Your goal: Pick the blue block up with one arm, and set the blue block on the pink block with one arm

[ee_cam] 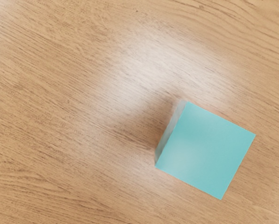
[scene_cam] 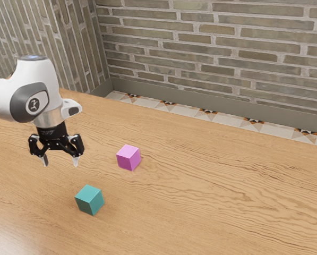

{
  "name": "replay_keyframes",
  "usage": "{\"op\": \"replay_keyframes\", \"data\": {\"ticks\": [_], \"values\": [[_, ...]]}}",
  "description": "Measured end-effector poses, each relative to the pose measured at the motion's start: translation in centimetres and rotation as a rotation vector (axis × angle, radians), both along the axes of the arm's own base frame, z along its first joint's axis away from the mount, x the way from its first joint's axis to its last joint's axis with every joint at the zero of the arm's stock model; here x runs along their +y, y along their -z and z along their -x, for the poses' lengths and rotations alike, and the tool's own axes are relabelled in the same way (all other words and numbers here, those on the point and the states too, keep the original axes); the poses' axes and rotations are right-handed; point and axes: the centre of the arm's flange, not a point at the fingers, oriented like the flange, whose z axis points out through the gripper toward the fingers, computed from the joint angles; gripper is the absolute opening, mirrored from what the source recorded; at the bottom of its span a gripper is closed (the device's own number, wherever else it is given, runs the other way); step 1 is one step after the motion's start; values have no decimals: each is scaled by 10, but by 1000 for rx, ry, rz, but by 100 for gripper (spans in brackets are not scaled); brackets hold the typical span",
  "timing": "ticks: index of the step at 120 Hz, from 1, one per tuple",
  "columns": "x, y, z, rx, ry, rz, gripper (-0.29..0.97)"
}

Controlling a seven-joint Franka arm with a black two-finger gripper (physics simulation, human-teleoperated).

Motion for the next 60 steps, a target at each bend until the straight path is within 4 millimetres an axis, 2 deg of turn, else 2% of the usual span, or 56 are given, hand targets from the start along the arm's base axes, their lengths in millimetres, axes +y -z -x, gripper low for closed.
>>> {"op": "replay_keyframes", "data": {"ticks": [7, 40, 60], "values": [[3, 23, -5, -31, 57, -18, 68], [4, 81, -27, -133, 356, -82, 68], [-5, 95, -37, -180, 465, -85, 68]]}}
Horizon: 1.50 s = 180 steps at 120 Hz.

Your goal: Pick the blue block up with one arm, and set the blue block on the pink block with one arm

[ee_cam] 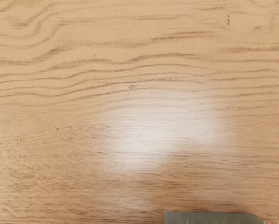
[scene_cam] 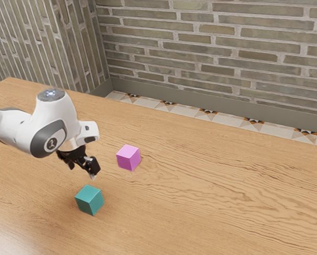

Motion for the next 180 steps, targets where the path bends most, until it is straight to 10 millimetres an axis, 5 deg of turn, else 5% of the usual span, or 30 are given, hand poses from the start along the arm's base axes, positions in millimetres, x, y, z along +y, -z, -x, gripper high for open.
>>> {"op": "replay_keyframes", "data": {"ticks": [56, 104, 180], "values": [[-31, 17, 14, 3, 79, 18, 68], [-41, 14, 31, 104, 83, 24, 68], [-38, 26, 25, 104, 132, 96, 68]]}}
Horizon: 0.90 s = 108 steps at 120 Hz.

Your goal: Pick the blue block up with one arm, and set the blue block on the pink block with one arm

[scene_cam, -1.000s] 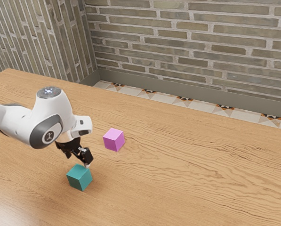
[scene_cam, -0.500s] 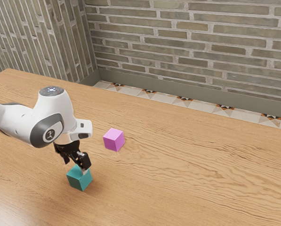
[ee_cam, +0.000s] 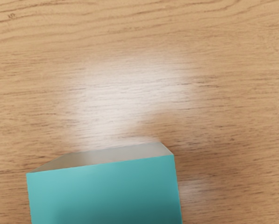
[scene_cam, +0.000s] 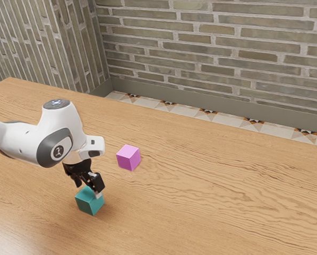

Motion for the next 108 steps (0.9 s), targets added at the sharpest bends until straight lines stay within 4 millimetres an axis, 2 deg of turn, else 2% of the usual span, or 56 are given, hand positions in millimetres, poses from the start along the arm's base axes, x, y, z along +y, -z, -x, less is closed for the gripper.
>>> {"op": "replay_keyframes", "data": {"ticks": [52, 75, 93, 108], "values": [[2, 8, 1, 15, 8, 23, 68], [12, 10, 2, 17, -4, 26, 68], [12, 21, 2, 34, -1, 34, 68], [10, 23, 1, 30, 6, 35, 68]]}}
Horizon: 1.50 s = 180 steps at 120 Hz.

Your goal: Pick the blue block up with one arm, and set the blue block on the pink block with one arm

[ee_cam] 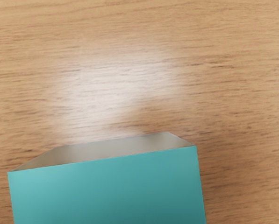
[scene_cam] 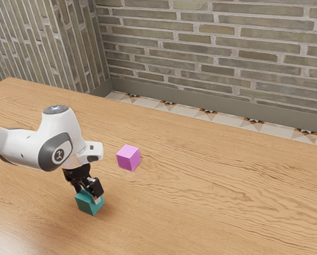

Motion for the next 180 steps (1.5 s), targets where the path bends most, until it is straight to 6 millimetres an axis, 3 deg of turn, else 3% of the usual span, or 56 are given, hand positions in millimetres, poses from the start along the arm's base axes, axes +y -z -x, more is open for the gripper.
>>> {"op": "replay_keyframes", "data": {"ticks": [92, 117, 180], "values": [[1, 20, 0, 21, -2, 14, 68], [3, 21, -1, 18, -12, 15, 52], [9, 17, -2, 8, -39, 6, 35]]}}
